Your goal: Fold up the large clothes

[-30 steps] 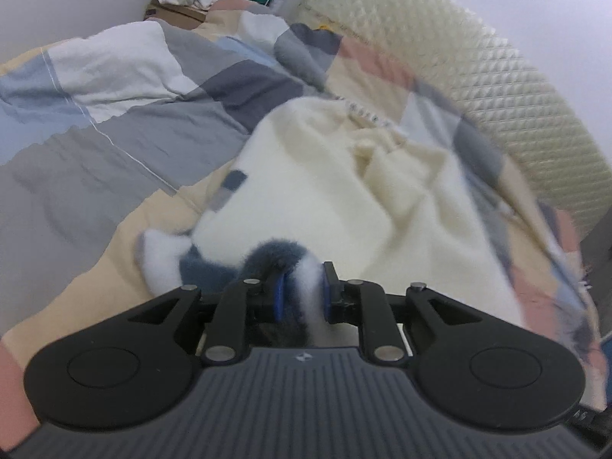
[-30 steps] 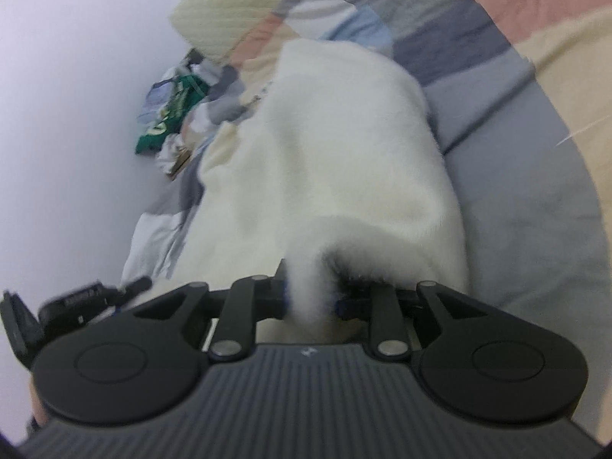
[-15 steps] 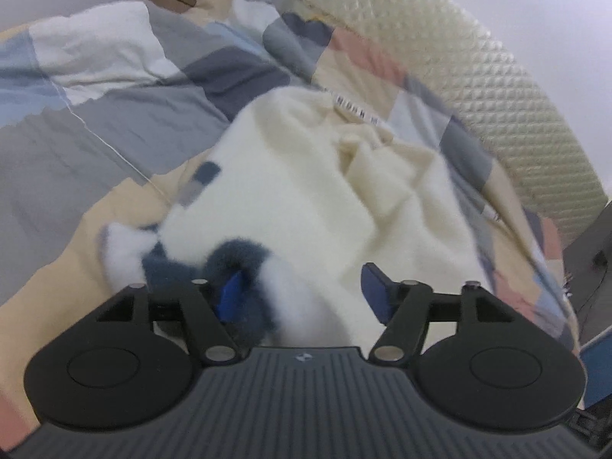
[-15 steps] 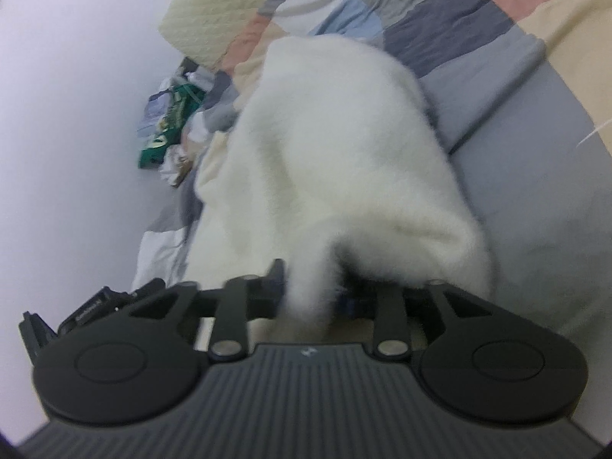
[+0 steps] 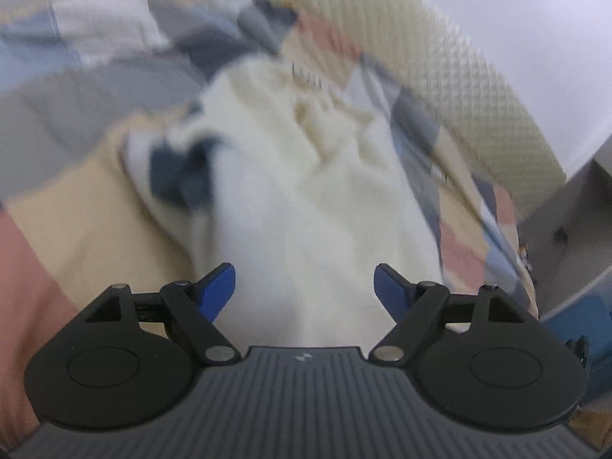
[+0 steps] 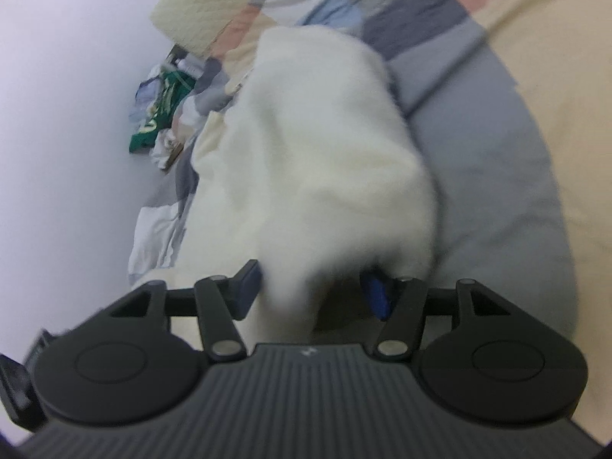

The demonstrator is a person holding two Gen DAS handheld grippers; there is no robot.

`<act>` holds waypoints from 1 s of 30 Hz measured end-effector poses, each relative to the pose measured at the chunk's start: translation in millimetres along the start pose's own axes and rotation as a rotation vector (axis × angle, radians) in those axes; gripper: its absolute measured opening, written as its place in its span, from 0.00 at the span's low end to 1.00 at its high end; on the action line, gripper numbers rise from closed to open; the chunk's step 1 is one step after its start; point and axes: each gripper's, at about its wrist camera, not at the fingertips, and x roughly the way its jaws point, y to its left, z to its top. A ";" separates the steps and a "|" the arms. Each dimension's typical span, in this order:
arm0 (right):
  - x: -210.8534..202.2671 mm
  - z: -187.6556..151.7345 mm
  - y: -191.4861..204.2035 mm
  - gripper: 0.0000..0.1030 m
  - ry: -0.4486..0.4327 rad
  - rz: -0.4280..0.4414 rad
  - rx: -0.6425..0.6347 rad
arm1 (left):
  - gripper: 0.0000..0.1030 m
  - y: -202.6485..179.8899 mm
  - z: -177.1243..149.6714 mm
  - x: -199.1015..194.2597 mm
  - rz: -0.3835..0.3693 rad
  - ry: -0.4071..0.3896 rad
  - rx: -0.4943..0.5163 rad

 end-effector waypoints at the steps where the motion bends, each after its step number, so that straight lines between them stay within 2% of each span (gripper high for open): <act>1: -4.5 -2.4 -3.0 0.58 -0.003 -0.002 0.017 | 0.81 0.0 -5.4 5.4 -0.002 0.039 -0.014; 8: -35.4 -6.1 -24.3 0.60 -0.072 -0.012 0.100 | 0.81 17.3 -44.1 43.8 0.025 0.288 -0.172; 10: -39.6 -5.9 -29.6 0.60 -0.095 -0.024 0.131 | 0.81 21.5 -47.1 49.5 0.032 0.304 -0.199; 14: -37.8 -2.5 -34.8 0.60 -0.108 -0.034 0.151 | 0.79 23.3 -50.4 54.4 -0.005 0.282 -0.225; 15: -35.9 -2.2 -35.5 0.60 -0.101 -0.030 0.153 | 0.71 23.5 -50.9 55.6 -0.011 0.277 -0.227; 16: -33.7 -2.1 -36.1 0.60 -0.095 -0.023 0.156 | 0.56 23.0 -51.7 56.9 -0.025 0.273 -0.225; 17: -32.7 -3.1 -36.5 0.60 -0.090 -0.019 0.159 | 0.49 22.2 -52.8 57.1 -0.034 0.271 -0.224; 19: -31.7 -3.5 -36.7 0.60 -0.084 0.000 0.164 | 0.18 21.9 -50.3 53.2 -0.066 0.249 -0.228; 20: -31.0 -3.6 -36.3 0.60 -0.082 0.016 0.170 | 0.13 21.9 -48.3 50.2 -0.089 0.231 -0.231; 27: -37.3 -6.7 -36.3 0.61 -0.128 0.153 0.236 | 0.12 30.2 -13.9 -2.0 -0.411 0.023 -0.255; 30: -38.5 -3.4 -35.1 0.60 -0.159 0.228 0.249 | 0.11 36.7 1.4 -12.9 -0.482 -0.036 -0.271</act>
